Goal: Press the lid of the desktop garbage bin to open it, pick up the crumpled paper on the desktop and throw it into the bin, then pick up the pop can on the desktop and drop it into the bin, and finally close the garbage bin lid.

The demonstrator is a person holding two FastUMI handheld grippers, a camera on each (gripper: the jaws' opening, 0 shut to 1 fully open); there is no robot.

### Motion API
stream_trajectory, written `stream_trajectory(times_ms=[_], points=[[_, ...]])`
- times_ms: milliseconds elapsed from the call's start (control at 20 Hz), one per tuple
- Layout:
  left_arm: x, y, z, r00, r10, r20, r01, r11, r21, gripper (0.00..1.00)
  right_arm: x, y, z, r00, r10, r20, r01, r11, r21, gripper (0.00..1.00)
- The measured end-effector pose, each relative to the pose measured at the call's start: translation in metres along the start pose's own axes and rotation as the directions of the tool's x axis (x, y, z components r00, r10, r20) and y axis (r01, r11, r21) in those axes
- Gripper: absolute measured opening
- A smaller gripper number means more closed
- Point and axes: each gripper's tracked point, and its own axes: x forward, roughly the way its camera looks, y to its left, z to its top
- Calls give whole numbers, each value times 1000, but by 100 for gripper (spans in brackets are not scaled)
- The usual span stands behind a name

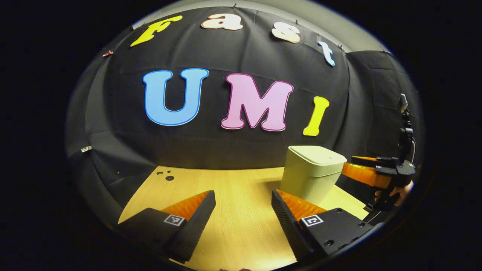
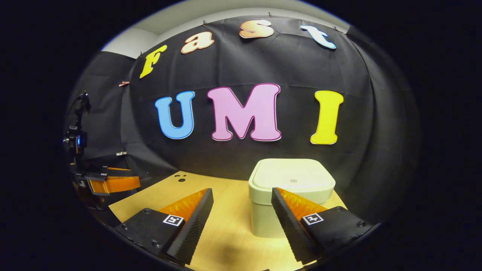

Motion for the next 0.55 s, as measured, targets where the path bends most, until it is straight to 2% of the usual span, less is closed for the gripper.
stream_trajectory(times_ms=[250, 550], points=[[-7, 12, -4, 999, -28, 17, 28, 1000, 1, 96, -20, 33, 0, 1000, 5, 1, -4, 1000, -16, 97], [-15, 23, -6, 999, -37, 23, 37, 999, -3, 96, -25, 47, -1, 1000, -8, -5, 8, 1000, -19, 97]])
